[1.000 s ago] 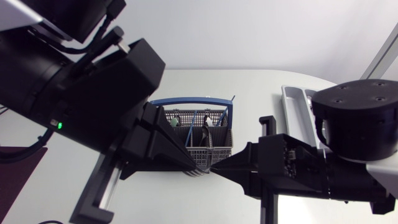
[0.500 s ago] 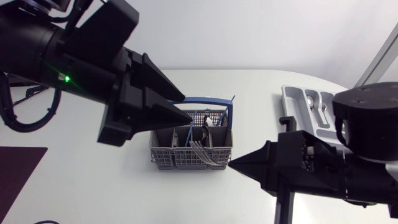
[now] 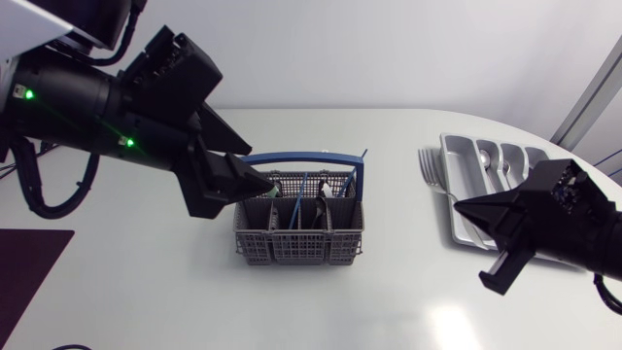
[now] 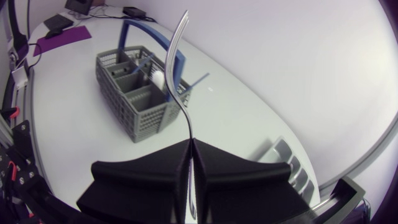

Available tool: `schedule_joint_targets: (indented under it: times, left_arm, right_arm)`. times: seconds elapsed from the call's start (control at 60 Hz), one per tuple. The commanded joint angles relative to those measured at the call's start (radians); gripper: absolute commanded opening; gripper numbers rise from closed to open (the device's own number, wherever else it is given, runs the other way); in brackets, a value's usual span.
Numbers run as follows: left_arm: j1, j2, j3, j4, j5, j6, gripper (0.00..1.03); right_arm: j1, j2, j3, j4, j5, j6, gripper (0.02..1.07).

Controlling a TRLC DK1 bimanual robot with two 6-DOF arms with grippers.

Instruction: Sort the cutlery from the basket into the organizer compartments.

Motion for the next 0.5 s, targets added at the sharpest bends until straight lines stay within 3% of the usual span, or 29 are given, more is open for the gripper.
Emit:
schedule_joint_targets:
  times: [0.0, 0.233, 0.483]
  left_arm:
    - [-0.006, -0.023, -0.033, 0.011, -0.009, -0.023, 0.85]
    - [-0.008, -0.032, -0.056, 0.011, -0.054, -0.041, 0.85]
    - [-0.013, -0.043, -0.082, 0.016, -0.06, -0.043, 0.86]
  right_arm:
    - [-0.107, 0.059, -0.028, 0.043, -0.021, -0.03, 0.08]
    - [-0.404, 0.363, 0.057, 0.198, -0.071, -0.027, 0.08]
    - [-0.53, 0.646, 0.219, 0.298, -0.022, 0.038, 0.08]
